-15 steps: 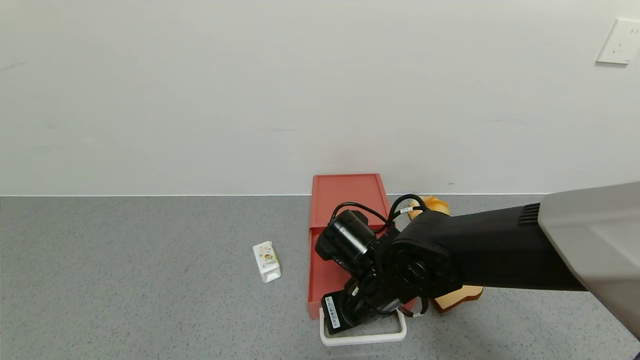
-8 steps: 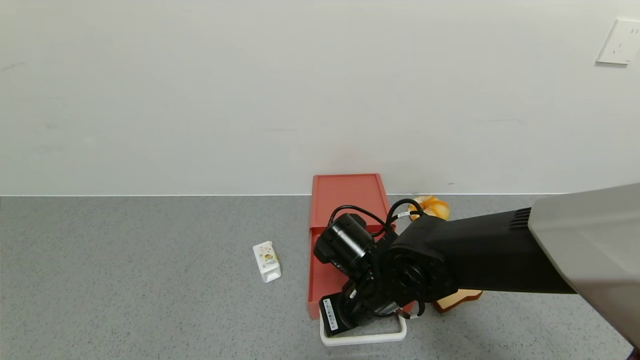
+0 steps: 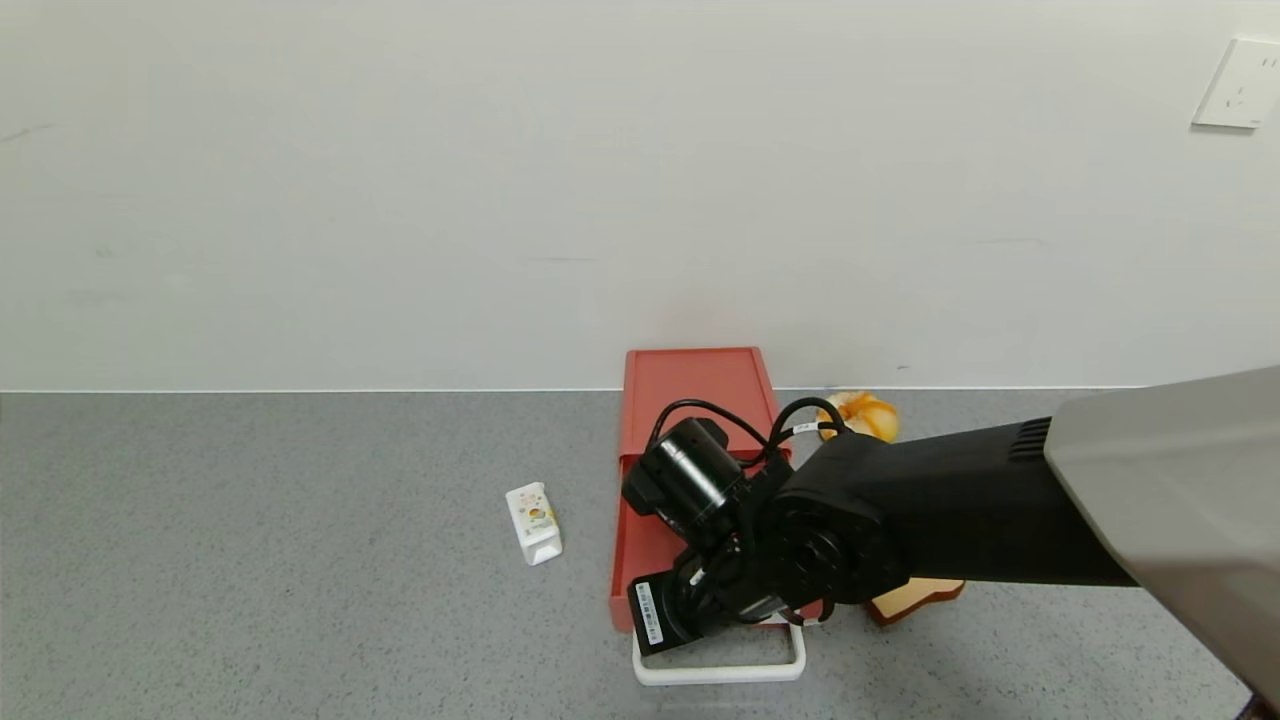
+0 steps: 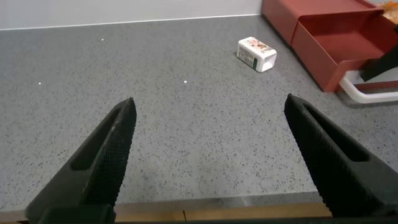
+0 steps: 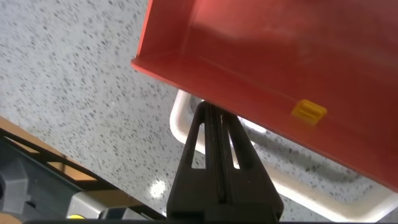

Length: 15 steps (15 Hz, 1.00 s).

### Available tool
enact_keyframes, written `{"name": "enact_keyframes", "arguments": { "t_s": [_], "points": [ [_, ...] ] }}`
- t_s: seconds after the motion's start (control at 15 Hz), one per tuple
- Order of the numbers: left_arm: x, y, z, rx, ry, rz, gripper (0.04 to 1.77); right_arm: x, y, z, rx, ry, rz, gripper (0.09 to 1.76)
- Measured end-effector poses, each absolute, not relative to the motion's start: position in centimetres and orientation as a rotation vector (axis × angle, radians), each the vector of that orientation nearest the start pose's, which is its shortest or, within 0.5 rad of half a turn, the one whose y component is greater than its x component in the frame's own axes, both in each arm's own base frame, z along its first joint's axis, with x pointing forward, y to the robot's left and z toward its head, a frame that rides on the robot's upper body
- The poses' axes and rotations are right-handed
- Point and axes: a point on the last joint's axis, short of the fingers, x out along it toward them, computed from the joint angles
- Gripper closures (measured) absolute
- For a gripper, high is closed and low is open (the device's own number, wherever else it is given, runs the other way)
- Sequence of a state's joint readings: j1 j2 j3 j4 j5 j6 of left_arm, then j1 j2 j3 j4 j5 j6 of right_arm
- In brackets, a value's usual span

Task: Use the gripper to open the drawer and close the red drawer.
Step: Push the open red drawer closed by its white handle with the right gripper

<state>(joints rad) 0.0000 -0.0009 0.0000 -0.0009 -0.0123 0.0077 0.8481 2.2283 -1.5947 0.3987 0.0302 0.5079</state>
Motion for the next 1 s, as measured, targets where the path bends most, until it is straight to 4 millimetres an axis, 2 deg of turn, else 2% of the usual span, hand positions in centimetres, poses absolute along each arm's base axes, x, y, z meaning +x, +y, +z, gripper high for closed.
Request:
{"name": "enact_keyframes", "arguments": {
  "t_s": [0.4, 0.67, 1.0],
  "points": [
    [-2.3, 0.0, 7.6, 0.008, -0.002, -0.012, 0.09, 28.9, 31.4, 10.7, 0.039, 1.096, 0.530, 1.73],
    [-2.3, 0.0, 7.6, 0.008, -0.002, -0.011, 0.09, 30.1, 30.5, 10.6, 0.025, 1.077, 0.517, 1.73],
    [-2.3, 0.0, 7.6, 0.008, -0.001, -0.011, 0.09, 30.6, 30.3, 10.6, 0.025, 1.072, 0.514, 1.73]
  ]
}}
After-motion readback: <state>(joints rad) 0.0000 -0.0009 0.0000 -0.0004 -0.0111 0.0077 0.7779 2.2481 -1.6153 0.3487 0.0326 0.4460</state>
